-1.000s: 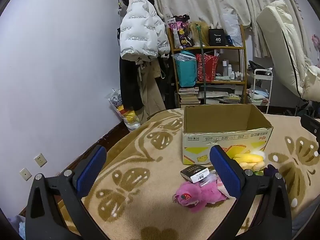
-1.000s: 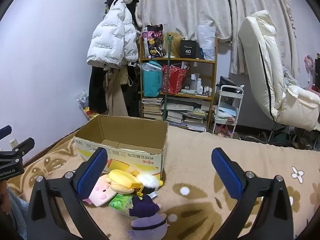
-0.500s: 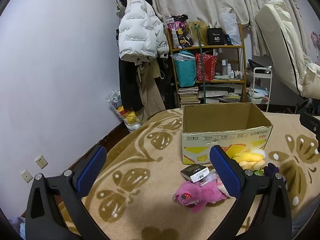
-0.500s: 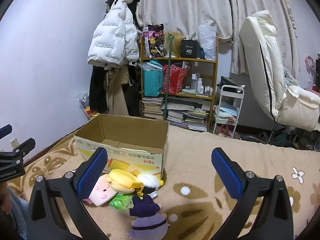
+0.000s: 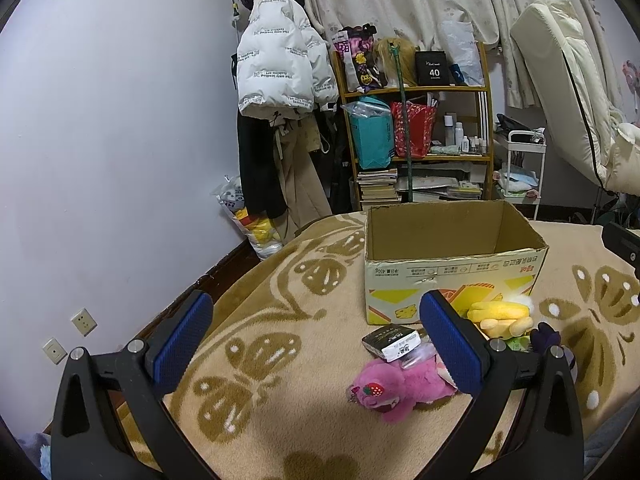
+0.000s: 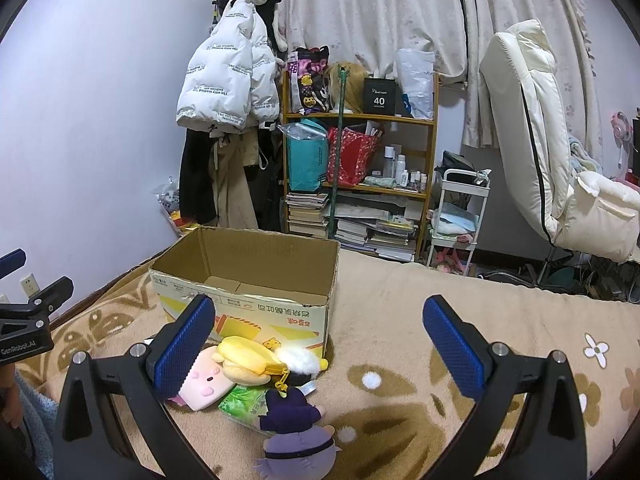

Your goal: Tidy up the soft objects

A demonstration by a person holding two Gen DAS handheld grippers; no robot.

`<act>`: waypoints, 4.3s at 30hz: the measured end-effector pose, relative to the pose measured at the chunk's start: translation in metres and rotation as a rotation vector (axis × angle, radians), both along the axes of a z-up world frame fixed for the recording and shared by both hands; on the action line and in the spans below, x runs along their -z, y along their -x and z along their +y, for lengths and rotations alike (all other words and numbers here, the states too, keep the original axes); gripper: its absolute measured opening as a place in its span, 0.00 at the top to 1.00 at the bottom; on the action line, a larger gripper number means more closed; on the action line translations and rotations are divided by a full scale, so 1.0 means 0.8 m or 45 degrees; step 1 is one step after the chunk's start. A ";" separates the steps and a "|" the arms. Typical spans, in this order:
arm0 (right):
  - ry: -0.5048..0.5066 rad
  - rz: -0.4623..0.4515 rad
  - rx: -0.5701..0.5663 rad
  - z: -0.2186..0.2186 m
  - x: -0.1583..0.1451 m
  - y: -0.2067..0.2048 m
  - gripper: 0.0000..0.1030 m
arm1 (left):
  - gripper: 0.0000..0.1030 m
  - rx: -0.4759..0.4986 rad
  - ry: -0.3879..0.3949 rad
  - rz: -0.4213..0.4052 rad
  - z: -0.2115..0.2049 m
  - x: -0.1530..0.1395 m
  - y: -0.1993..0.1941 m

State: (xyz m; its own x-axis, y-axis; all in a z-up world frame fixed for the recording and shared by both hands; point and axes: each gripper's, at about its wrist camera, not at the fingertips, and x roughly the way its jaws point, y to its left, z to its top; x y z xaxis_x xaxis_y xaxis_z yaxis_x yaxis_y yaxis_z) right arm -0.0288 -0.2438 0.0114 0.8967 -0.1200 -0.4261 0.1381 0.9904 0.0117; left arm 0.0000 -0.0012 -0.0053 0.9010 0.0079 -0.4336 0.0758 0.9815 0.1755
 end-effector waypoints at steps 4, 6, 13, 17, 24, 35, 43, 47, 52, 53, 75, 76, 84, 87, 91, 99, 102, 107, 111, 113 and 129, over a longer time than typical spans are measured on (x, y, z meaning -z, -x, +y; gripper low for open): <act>0.000 0.002 -0.002 0.000 0.000 0.000 0.00 | 0.01 -0.001 -0.002 0.000 0.000 0.000 0.000; 0.001 0.001 -0.002 0.000 0.000 0.000 0.00 | 0.01 0.000 -0.002 0.000 0.000 0.000 0.000; 0.000 0.002 -0.001 0.000 0.001 -0.001 0.00 | 0.01 -0.005 0.005 0.007 0.001 0.001 -0.003; 0.001 0.003 -0.001 0.001 0.001 -0.001 0.00 | 0.01 -0.004 0.005 0.006 0.001 0.003 -0.002; 0.001 0.003 -0.001 0.001 0.001 -0.002 0.00 | 0.01 -0.009 0.002 0.007 0.001 0.002 -0.003; 0.000 0.004 -0.001 0.001 0.001 -0.001 0.00 | 0.01 -0.008 0.002 0.007 0.001 0.002 -0.003; 0.001 0.006 0.000 0.000 0.001 -0.001 0.00 | 0.01 -0.008 0.002 0.008 0.001 0.002 -0.003; 0.000 0.007 -0.001 0.000 0.001 -0.001 0.00 | 0.01 -0.008 0.001 0.009 0.002 0.003 -0.003; 0.000 0.005 -0.003 -0.001 0.001 -0.001 0.00 | 0.01 -0.008 0.001 0.005 0.001 0.003 -0.004; 0.001 0.005 -0.002 -0.001 0.000 -0.002 0.00 | 0.01 -0.008 0.000 0.004 0.002 0.004 -0.004; -0.054 0.200 -0.035 0.004 0.045 -0.026 0.00 | 0.01 0.007 -0.010 0.157 -0.002 0.016 -0.038; -0.067 0.210 -0.036 0.002 0.047 -0.028 0.00 | 0.01 0.006 -0.012 0.167 -0.002 0.017 -0.042; -0.158 0.300 -0.047 -0.014 0.056 -0.047 0.00 | 0.01 -0.008 0.026 0.264 -0.006 0.030 -0.080; -0.168 0.331 -0.032 -0.017 0.060 -0.054 0.00 | 0.01 -0.019 0.031 0.333 -0.007 0.040 -0.092; -0.203 0.365 -0.029 -0.023 0.065 -0.059 0.00 | 0.01 -0.006 0.025 0.350 -0.013 0.047 -0.097; -0.327 0.443 -0.065 -0.032 0.081 -0.067 0.00 | 0.01 0.031 -0.005 0.430 -0.040 0.069 -0.123; -0.355 0.499 -0.077 -0.033 0.093 -0.072 0.00 | 0.01 0.040 -0.029 0.458 -0.051 0.079 -0.133; -0.359 0.597 -0.085 -0.032 0.117 -0.087 0.00 | 0.01 0.046 -0.069 0.518 -0.063 0.102 -0.148; -0.327 0.672 -0.104 -0.025 0.133 -0.095 0.01 | 0.01 0.012 -0.060 0.570 -0.066 0.122 -0.161; -0.305 0.713 -0.120 -0.020 0.140 -0.100 0.01 | 0.01 0.014 -0.042 0.601 -0.066 0.130 -0.165; -0.345 0.890 -0.199 -0.006 0.181 -0.118 0.30 | 0.12 0.040 0.125 0.778 -0.055 0.165 -0.185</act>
